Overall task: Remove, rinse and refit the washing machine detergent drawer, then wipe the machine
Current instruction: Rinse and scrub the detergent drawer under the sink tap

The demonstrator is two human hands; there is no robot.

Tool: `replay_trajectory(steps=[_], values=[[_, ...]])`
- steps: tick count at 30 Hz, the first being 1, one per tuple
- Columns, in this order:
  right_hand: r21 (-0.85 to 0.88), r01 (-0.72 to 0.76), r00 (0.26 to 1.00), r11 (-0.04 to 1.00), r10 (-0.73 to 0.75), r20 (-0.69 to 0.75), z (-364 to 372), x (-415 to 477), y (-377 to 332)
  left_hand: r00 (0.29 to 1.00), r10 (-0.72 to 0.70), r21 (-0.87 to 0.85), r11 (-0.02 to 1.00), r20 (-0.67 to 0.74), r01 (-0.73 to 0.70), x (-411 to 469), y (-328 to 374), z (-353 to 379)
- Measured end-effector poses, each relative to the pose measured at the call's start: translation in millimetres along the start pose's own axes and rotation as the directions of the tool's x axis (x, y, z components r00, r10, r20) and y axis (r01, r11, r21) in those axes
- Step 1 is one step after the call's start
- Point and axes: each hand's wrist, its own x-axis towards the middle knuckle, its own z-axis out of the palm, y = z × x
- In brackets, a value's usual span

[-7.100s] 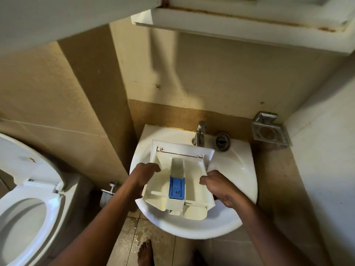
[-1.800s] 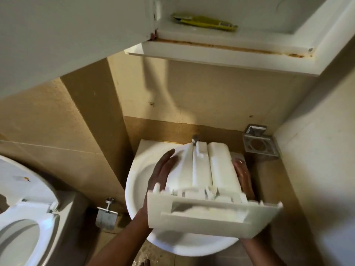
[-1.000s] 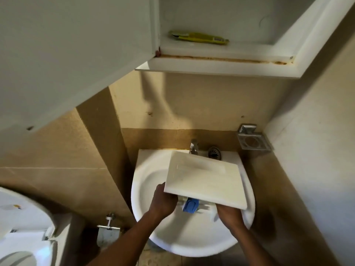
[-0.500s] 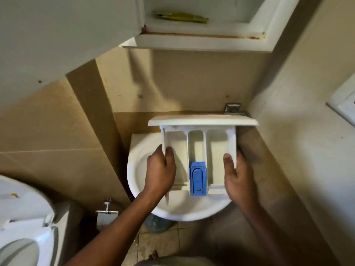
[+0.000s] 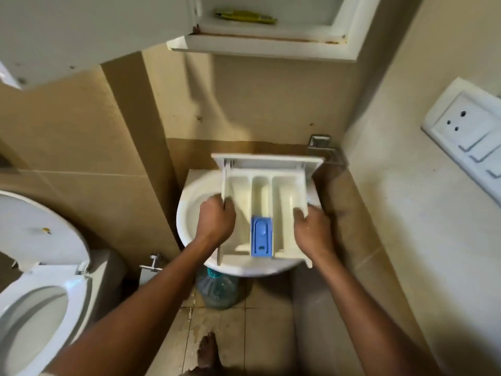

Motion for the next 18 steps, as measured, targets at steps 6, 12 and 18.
replay_trajectory(steps=[6, 12, 18], values=[[-0.064, 0.39, 0.784, 0.919, -0.368, -0.5, -11.0, -32.5, 0.9, 0.884, 0.328, -0.094, 0.921, -0.333, -0.377, -32.1, 26.0, -2.7], [-0.233, -0.391, 0.773, 0.891, 0.455, 0.442, 18.4, -21.1, 45.8, 0.899, -0.341, 0.468, 0.864, 0.276, 0.184, -26.6, -37.0, 26.3], [0.085, 0.233, 0.958, 0.969, -0.213, -0.19, -10.0, -31.9, 14.4, 0.969, 0.147, -0.002, 0.989, -0.199, -0.151, -43.9, -9.5, 14.6]])
